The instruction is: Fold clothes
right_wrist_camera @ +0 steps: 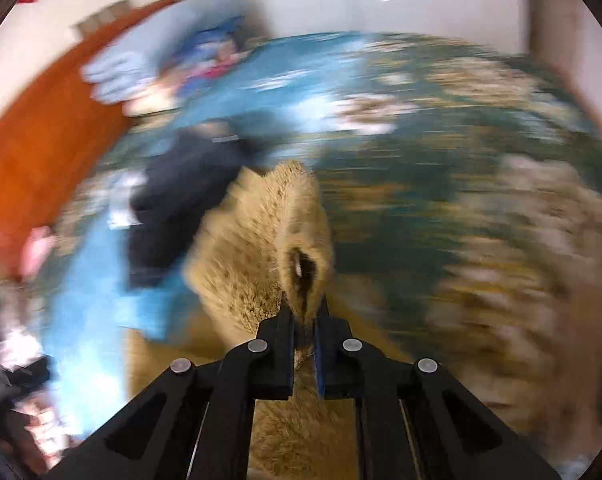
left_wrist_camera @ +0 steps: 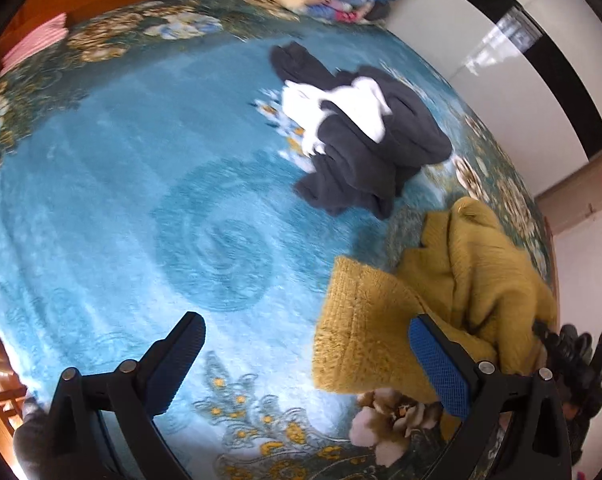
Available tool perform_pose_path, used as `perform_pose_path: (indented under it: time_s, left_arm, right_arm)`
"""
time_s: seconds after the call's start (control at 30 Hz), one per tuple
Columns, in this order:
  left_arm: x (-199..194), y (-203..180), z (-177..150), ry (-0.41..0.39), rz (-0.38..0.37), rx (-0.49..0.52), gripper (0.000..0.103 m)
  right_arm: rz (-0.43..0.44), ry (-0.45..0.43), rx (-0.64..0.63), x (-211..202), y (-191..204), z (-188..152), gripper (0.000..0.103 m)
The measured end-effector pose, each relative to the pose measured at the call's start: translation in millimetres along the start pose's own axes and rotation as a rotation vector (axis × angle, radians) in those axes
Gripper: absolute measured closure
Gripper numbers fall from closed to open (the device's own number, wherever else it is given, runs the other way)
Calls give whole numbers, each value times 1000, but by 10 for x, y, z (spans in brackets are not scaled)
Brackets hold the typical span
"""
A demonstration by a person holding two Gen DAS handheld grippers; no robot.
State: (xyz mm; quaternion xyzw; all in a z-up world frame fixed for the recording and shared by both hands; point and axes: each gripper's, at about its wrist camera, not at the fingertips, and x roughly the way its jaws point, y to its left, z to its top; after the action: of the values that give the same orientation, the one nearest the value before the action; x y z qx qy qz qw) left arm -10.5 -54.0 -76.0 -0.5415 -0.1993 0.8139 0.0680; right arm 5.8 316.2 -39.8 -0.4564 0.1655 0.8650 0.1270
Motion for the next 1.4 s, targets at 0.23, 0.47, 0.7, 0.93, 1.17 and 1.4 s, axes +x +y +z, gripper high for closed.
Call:
perform_pose_path:
  time_s: [0.23,0.47,0.7,0.93,1.17,1.4]
  left_arm:
    - [631,-199,-84,168,-11,63,1]
    - [925,-35,-37,229,-126,-84,19]
    - [923,-90,-97,224,-157,-101,90]
    - [356,-27,-21,48,-233,-116,92]
    - [-751,-28,155,-222,-343,-48,93]
    - [-1484,-99,2,-303,-424,130,93]
  right_arm:
    - [-137,161,48,144,-570,-435,96]
    - [-114,166,50,143,-494,-361,95]
    - [-108,175,85,159,-480,-397,94]
    - [-87,155,80,51,-437,-353,94]
    - [2,100,53,-174,-146,-280,94]
    - [34,-6,-36,-482,189,-106,94]
